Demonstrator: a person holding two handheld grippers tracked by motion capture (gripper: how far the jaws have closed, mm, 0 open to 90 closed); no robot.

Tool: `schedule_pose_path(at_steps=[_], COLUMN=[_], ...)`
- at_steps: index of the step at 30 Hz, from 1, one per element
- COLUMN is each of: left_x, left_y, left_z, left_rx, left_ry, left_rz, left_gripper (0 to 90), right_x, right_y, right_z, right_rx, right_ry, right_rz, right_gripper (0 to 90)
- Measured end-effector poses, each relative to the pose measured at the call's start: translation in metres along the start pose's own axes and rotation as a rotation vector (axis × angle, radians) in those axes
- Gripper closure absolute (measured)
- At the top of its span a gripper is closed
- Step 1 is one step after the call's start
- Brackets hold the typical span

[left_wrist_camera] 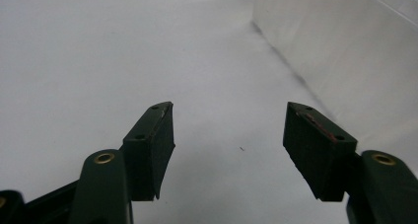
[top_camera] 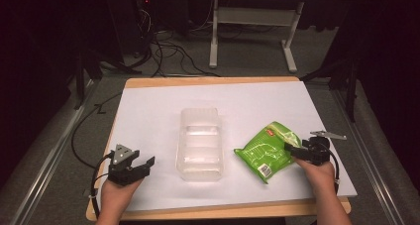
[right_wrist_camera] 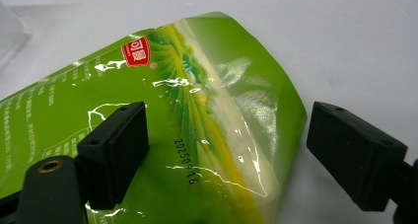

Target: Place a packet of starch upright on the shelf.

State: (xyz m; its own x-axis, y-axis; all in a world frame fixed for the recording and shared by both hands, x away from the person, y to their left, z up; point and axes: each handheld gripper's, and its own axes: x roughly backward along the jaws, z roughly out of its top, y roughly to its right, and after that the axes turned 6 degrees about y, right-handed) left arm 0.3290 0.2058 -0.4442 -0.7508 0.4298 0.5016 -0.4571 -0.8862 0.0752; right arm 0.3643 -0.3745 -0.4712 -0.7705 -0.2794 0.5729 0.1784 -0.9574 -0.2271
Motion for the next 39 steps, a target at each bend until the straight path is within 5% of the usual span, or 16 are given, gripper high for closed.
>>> schedule_pose_path(at_steps=[22,34,39], left_x=[-0.0005,-0.0053,-0.0049], left_y=[0.0031,0.0058,0.0077], left_z=[-0.0003,-0.0012,-0.0007], left_rx=[-0.017,-0.027,-0.039], left_ry=[-0.007,-0.024,-0.025], left_rz=[0.001,-0.005,-0.004], left_gripper=[36.7,36.6,36.6], right_x=[-0.0046,-0.0018,0.0007], right_y=[0.0005,0.0013,0.0019], right_z=[-0.0025,-0.0064,-0.0067], right_rx=[-0.047,-0.045,-0.029], right_ry=[-0.028,-0.012,-0.006], right_rz=[0.017,0.034,0.038], right_gripper=[16.5,65.6,78.6])
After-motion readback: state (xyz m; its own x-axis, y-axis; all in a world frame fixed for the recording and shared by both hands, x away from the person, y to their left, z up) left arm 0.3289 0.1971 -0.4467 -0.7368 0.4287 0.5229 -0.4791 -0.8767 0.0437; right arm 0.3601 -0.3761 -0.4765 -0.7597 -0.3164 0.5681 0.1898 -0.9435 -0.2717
